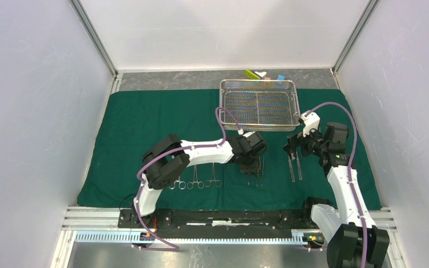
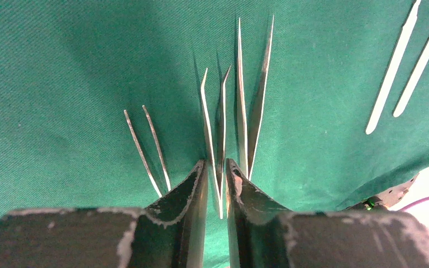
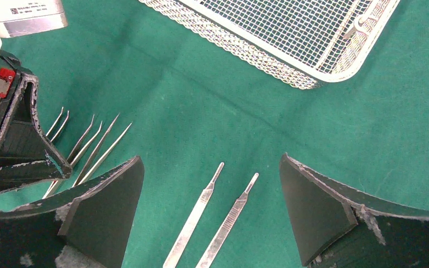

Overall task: Open and lay out the surgical kit
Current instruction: Place the medical item in the surgical kit.

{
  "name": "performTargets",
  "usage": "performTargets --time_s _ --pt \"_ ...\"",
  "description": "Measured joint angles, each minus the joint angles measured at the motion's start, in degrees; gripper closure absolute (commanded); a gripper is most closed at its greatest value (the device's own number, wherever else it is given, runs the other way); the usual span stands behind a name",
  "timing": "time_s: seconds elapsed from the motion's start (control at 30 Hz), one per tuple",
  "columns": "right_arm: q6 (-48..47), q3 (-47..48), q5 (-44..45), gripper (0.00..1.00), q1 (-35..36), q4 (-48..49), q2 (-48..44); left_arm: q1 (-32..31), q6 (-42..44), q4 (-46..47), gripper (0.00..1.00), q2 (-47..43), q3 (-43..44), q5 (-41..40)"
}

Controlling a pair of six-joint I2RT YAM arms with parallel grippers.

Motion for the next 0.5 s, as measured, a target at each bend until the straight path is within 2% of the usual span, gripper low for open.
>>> performTargets --time_s 0.5 --pt "0.0 0.0 0.0 0.02 0.0 0.0 0.02 0.02 -0.2 0.04 0.62 -2.16 -2.21 -0.98"
